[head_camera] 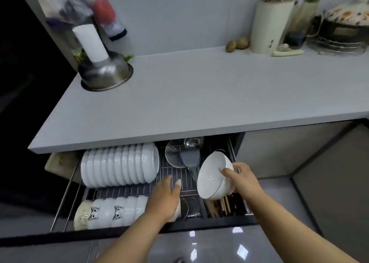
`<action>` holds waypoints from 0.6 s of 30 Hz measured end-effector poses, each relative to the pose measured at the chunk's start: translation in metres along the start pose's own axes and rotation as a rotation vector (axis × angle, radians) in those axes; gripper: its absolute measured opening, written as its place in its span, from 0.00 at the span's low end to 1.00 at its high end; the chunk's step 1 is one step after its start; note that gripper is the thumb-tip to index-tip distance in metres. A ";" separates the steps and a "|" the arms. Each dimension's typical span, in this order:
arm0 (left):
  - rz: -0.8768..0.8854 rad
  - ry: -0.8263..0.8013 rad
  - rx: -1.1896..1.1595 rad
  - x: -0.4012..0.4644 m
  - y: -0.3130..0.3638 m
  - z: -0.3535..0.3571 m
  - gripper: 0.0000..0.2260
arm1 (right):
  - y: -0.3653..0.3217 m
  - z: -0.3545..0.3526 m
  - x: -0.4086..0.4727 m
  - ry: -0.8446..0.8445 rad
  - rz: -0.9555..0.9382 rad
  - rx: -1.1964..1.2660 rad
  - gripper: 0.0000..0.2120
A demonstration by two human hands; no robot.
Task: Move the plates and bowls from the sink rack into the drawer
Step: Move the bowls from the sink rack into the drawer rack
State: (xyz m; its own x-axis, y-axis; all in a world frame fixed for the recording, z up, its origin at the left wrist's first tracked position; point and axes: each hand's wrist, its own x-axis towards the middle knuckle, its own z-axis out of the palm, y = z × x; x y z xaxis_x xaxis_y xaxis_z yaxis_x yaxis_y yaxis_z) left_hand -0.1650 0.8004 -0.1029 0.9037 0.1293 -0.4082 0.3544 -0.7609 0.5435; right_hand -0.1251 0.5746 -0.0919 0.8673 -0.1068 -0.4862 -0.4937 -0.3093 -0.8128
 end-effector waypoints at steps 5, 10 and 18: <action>0.009 0.004 0.285 0.006 -0.071 -0.007 0.28 | 0.006 0.061 0.013 -0.016 0.075 -0.222 0.29; 0.032 0.017 0.436 -0.002 -0.103 -0.004 0.32 | 0.018 0.108 0.029 -0.080 0.127 -0.451 0.37; 0.133 -0.057 0.457 0.007 -0.107 -0.009 0.33 | 0.031 0.155 0.046 -0.145 0.199 -0.689 0.38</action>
State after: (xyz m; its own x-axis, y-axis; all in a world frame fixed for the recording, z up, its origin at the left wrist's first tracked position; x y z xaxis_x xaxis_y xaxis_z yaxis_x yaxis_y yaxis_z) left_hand -0.1941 0.8881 -0.1577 0.9150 -0.0131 -0.4033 0.0833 -0.9718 0.2206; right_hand -0.1103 0.7069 -0.1891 0.7249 -0.1112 -0.6798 -0.4472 -0.8266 -0.3416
